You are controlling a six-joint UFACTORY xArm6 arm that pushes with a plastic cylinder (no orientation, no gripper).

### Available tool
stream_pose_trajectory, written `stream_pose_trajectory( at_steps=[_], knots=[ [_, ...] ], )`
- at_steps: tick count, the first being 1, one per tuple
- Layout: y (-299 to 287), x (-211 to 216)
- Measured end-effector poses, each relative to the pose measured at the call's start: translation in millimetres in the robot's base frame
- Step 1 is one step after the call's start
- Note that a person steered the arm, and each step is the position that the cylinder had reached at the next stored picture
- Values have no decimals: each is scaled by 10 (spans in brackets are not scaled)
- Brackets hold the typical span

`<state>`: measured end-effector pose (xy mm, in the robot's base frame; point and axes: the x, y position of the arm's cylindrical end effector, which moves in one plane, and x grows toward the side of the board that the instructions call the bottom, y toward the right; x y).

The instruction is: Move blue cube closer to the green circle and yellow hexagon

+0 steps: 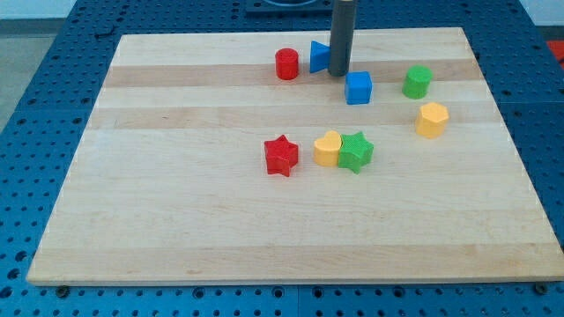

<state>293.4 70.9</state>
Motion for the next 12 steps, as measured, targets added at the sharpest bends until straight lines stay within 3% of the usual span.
stream_pose_trajectory(
  at_steps=[2,5,7,9,12],
  knots=[
    [-15,80],
    [179,767],
    [-61,723],
    [-283,959],
    [-76,1000]
  ],
)
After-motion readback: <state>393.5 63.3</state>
